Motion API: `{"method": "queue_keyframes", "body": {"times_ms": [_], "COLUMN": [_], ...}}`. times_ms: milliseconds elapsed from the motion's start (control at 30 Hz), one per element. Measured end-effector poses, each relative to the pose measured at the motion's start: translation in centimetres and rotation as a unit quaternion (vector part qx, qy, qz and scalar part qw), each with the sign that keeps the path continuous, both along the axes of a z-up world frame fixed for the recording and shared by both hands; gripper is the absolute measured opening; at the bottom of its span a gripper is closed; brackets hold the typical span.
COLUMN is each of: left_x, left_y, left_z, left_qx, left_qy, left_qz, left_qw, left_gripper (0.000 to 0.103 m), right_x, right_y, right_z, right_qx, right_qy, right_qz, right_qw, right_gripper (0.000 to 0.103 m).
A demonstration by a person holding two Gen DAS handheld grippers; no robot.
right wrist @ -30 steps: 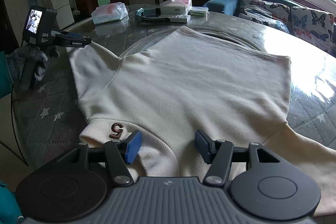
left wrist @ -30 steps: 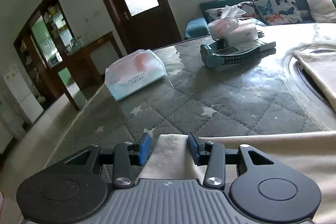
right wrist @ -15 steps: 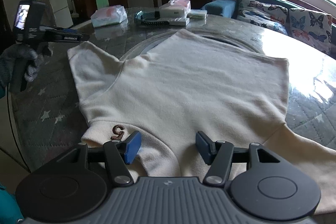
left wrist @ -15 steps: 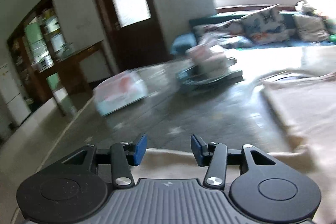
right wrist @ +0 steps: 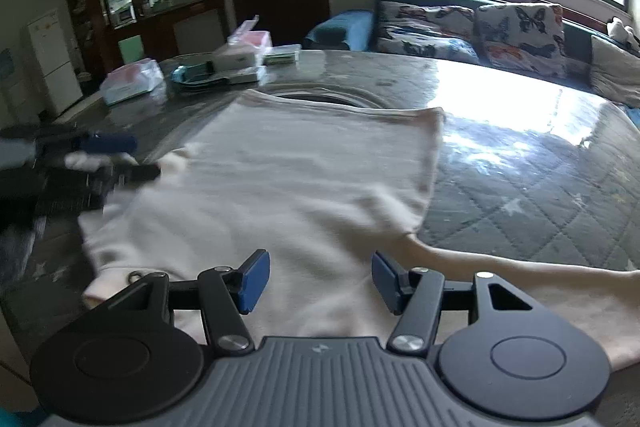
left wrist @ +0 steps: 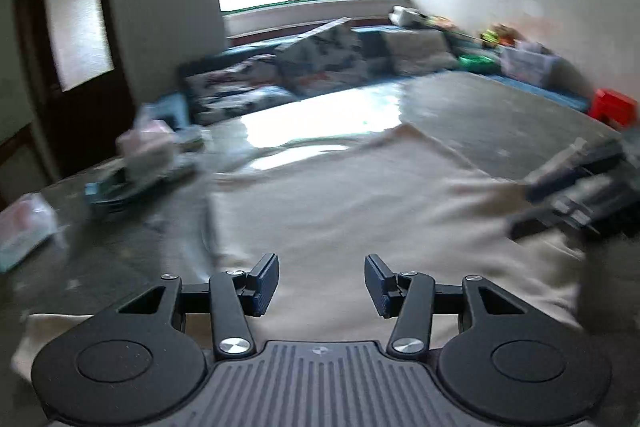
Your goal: Fold clothes
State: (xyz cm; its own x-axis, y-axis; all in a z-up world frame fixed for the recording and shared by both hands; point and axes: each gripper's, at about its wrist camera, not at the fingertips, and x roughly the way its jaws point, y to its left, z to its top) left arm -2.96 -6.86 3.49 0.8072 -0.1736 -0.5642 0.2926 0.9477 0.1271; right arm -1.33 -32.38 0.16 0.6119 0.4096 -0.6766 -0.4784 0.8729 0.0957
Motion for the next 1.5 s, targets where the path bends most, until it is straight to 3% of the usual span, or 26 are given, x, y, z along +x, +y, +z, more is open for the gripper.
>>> {"method": "queue_keyframes", "body": {"times_ms": [267, 533, 867, 1000, 1267, 1400, 1500], "left_x": [-1.4, -1.2, -1.0, -1.3, -1.9, -2.1, -2.1], "left_y": [-1.8, -2.2, -6.4, -7.9, -9.2, -9.3, -9.4], "left_z": [-2.2, -0.9, -0.5, -0.7, -1.2, -1.4, -1.5], "left_qx": [0.024, 0.011, -0.007, -0.008, -0.006, -0.006, -0.003], "left_qy": [0.020, 0.008, 0.010, 0.011, 0.009, 0.011, 0.013], "left_qz": [-0.042, -0.047, -0.101, -0.122, -0.150, -0.155, -0.158], "left_qw": [0.9986, 0.9988, 0.9948, 0.9924, 0.9887, 0.9878, 0.9873], "left_gripper": [0.052, 0.052, 0.052, 0.052, 0.052, 0.052, 0.052], "right_x": [1.7, 1.0, -0.7, -0.9, -0.8, -0.1, 0.3], "right_y": [-1.4, -4.4, -9.1, -11.4, -16.4, -18.0, -18.6], "right_z": [-1.1, -0.9, -1.6, -1.5, -1.9, -2.3, -2.5], "right_qx": [-0.006, -0.031, -0.041, -0.042, -0.055, -0.053, -0.043], "right_qy": [0.011, 0.006, 0.018, 0.013, 0.008, 0.013, 0.014], "right_qz": [-0.025, -0.059, -0.129, -0.175, -0.290, -0.321, -0.321], "right_qw": [1.000, 0.998, 0.991, 0.984, 0.955, 0.946, 0.946], "right_gripper": [0.058, 0.058, 0.058, 0.058, 0.057, 0.047, 0.037]}}
